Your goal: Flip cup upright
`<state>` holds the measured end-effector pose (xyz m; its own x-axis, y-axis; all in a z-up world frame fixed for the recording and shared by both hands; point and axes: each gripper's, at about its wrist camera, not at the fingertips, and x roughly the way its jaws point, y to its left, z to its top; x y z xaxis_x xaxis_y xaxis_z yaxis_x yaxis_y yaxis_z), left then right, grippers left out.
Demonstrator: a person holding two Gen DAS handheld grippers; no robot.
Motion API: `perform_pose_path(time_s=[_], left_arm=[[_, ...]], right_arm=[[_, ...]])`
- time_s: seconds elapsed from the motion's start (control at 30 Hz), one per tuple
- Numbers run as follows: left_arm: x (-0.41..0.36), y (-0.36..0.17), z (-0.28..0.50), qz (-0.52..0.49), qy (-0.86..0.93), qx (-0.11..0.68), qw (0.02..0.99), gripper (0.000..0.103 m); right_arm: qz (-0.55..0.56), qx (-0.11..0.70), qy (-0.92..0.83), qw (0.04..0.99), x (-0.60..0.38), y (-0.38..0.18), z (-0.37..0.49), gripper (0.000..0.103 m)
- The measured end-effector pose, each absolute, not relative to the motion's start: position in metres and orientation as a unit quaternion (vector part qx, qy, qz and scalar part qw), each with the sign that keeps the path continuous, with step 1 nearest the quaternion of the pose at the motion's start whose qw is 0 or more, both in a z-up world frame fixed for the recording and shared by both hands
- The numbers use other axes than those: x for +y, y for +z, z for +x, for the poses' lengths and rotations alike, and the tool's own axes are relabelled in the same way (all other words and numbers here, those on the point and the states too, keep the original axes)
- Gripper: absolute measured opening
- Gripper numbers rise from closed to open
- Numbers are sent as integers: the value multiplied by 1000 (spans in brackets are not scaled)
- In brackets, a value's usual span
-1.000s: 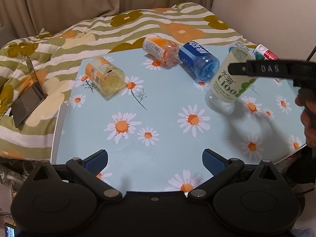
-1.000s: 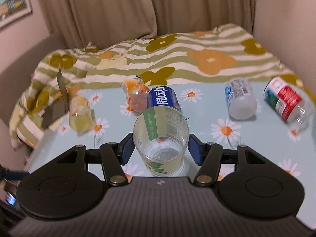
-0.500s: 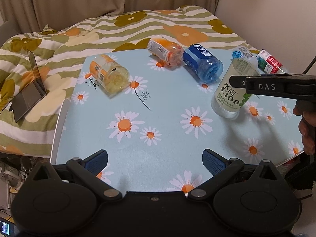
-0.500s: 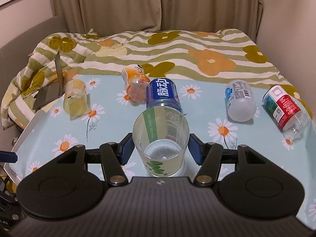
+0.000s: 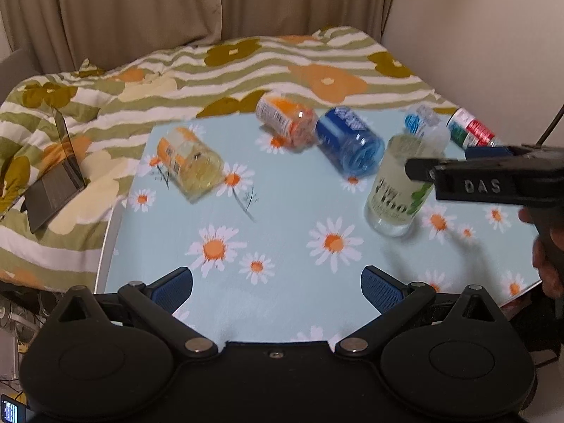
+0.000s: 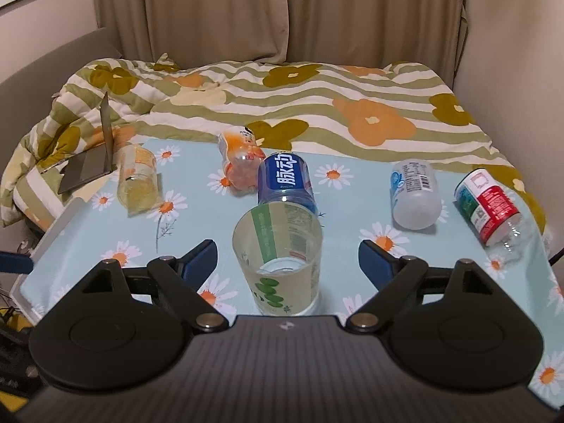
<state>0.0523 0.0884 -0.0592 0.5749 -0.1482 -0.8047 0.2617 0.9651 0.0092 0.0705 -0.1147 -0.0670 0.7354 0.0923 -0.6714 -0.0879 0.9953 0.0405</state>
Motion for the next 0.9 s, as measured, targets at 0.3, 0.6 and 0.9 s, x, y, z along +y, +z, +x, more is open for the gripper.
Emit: perform_pose_path(time_s=[0.3, 0.6, 0.9], left_arm=[[70, -10, 39, 45, -98, 393, 913, 103], [50, 13, 25, 41, -59, 345, 936, 103], [39, 10, 10, 51, -58, 327, 942, 103]], right_arm=[[12, 364, 19, 931, -147, -12, 36, 103], [8, 378, -15, 926, -176, 0, 4, 103], [21, 377, -27, 926, -191, -7, -12, 103]])
